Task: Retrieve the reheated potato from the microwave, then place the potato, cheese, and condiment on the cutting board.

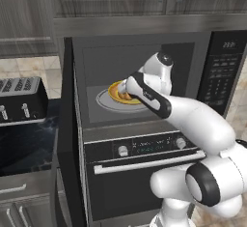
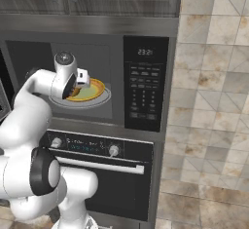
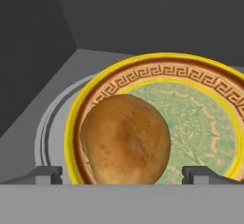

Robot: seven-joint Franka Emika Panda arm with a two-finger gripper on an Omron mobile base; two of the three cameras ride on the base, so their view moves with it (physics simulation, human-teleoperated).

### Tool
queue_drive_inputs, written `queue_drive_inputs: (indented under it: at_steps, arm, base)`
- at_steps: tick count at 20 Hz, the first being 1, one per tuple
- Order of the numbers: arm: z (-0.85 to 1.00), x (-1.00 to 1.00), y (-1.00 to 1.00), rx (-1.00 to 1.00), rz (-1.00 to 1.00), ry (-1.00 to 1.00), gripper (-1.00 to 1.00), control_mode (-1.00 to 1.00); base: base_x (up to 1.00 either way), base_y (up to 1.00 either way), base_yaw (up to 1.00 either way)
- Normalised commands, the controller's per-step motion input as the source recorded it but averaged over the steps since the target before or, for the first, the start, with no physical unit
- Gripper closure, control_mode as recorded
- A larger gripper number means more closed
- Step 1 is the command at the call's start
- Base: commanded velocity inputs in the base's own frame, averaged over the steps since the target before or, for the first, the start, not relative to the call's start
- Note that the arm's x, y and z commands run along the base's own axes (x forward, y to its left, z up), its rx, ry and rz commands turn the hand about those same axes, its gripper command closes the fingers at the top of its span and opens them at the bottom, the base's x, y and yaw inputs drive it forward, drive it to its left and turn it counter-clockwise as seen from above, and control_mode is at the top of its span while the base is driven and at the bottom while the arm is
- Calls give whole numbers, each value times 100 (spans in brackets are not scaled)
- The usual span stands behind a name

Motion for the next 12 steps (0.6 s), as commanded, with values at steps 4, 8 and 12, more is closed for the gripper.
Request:
queue_drive_inputs:
  at_steps: [4, 8, 12]
  arm:
    - [-9, 15, 1, -8, 3, 0, -100, -100]
    - [-11, 10, 0, -7, 3, 0, -100, -100]
    - [-14, 9, 0, -7, 4, 0, -100, -100]
  base:
    - [0, 0, 0]
    - [0, 0, 0]
    - [0, 0, 0]
